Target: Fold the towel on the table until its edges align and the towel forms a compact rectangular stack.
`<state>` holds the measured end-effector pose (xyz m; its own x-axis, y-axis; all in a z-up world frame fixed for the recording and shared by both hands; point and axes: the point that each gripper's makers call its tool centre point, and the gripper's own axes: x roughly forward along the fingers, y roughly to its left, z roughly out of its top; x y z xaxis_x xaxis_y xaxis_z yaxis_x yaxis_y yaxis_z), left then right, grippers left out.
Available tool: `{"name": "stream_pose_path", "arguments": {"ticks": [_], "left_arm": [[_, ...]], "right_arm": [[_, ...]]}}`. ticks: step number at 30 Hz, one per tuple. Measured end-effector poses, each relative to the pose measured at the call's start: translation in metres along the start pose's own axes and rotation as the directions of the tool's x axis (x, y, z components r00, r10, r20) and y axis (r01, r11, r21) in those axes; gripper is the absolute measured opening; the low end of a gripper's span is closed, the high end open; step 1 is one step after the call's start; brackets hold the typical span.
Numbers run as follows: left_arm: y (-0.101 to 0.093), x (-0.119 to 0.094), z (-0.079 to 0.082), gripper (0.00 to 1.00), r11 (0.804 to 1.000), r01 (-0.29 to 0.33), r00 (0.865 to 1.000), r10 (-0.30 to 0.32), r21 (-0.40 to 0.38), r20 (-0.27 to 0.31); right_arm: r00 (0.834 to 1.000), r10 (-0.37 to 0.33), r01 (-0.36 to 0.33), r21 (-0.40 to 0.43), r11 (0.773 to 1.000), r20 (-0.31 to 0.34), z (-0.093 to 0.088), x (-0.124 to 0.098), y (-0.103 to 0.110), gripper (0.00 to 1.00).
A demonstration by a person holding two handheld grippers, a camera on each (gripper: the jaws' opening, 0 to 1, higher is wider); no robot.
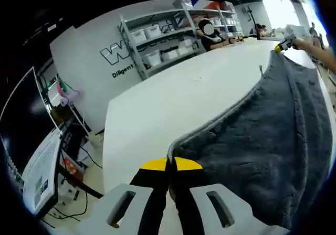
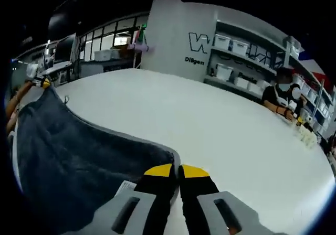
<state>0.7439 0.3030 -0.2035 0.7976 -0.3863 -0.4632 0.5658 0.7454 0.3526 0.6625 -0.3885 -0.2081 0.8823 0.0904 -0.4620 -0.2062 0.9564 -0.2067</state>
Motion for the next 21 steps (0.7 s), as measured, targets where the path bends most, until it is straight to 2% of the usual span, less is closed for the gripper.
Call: {"name": "stream_pose_path", "arguments": {"ticks": [4,9,15,21], "left_arm": [[0.004,0.003,0.006,0.02,1.000,0.004,1.000,-0.004,-0.012,0.005],[0.017,0.003,0.015,0.02,1.000,-0.003,1.000,0.003,-0.021,0.016],[0.027,0.002,0.032,0.02,1.000,-0.018,0.999,0.019,-0.012,0.035],[0.037,0.011,0.040,0.02,0.999,-0.036,0.999,0.036,-0.001,0.022]], "right_arm": [[1.000,-0.015,0.015,-0.002,1.000,0.023,0.016,-0.005,-0.008,0.01],[0.999,-0.026,0.025,0.004,1.000,0.048,0.032,-0.001,-0.017,0.01],[0.995,-0.069,0.071,-0.033,0.997,0.071,0.051,0.005,-0.027,0.01],[0.993,-0.082,0.089,-0.090,0.992,0.082,0.068,0.016,-0.034,0.01]]}}
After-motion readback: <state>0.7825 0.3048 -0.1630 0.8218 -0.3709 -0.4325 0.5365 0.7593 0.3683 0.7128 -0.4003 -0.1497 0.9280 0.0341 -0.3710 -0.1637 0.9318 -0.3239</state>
